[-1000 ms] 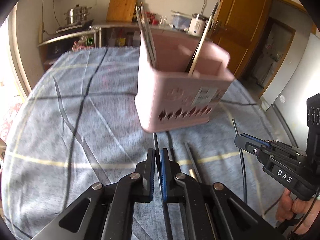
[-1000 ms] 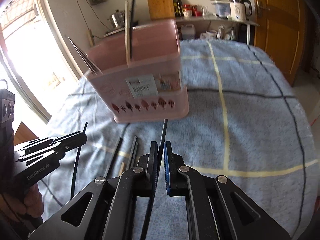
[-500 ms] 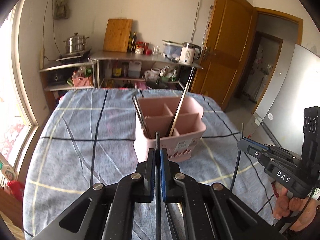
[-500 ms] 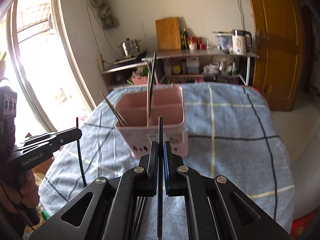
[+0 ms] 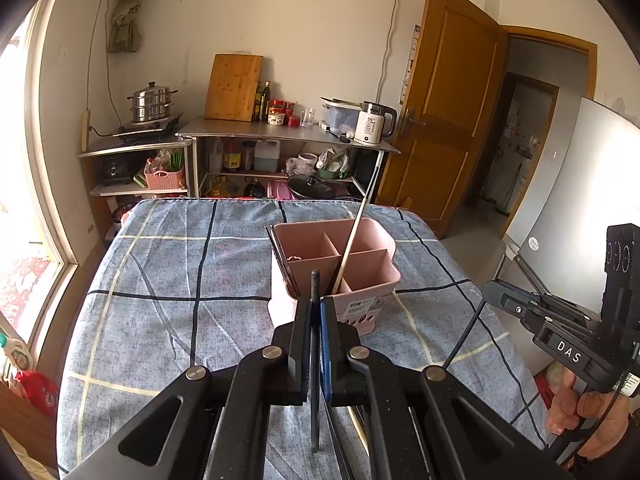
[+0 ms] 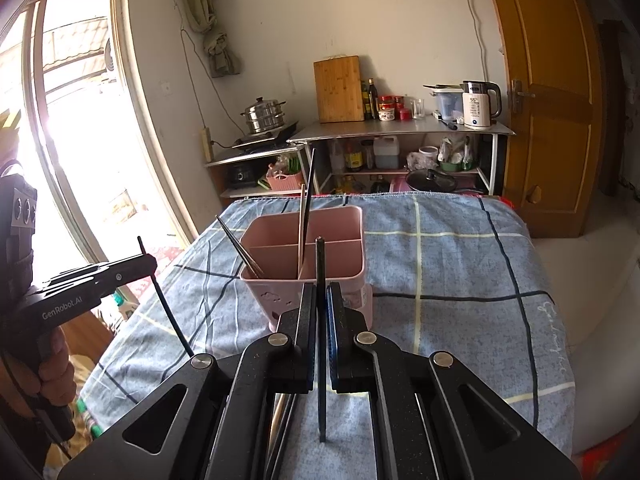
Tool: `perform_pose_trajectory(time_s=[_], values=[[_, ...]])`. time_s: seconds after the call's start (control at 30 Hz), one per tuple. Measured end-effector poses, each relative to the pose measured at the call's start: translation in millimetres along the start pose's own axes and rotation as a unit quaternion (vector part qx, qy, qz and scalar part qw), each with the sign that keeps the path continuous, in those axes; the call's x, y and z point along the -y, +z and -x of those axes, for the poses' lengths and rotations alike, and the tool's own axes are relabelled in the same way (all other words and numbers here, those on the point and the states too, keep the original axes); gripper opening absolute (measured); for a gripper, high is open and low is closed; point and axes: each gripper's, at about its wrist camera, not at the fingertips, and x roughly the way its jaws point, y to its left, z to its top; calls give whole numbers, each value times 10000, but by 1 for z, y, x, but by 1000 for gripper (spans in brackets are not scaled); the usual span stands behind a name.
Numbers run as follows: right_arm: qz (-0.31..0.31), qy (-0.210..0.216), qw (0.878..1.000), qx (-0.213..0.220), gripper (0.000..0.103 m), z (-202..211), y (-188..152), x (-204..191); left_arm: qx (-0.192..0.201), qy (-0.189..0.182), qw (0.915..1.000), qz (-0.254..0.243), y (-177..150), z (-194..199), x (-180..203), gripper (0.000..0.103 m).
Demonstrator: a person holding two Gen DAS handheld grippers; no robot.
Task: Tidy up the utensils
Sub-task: 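Lift both held black chopsticks and lower them tip-first into the pink basket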
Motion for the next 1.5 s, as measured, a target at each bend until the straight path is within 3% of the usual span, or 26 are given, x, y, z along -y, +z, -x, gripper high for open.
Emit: perform_pose_trajectory(time_s=[0.33,0.57,1.03,1.33,1.5], values=[[104,-37,9999,34,5,20,-9,-6,-35,-15,9998,-169,-10,20,8,4],[121,-29,9997,230,5,33,0,-9,94,-39,9999,-139,2,33,9,4],[119,130,9978,636,5,30,51,-14,596,-169,9979,-215,73,50,20,4],[129,232,9944,1024,5,24,97,-25,894,-148,9957,-212,125,43,20,4],[133,284,9931,1127,5,10,112,-30,947,-129,9952,-205,139,26,15,4]])
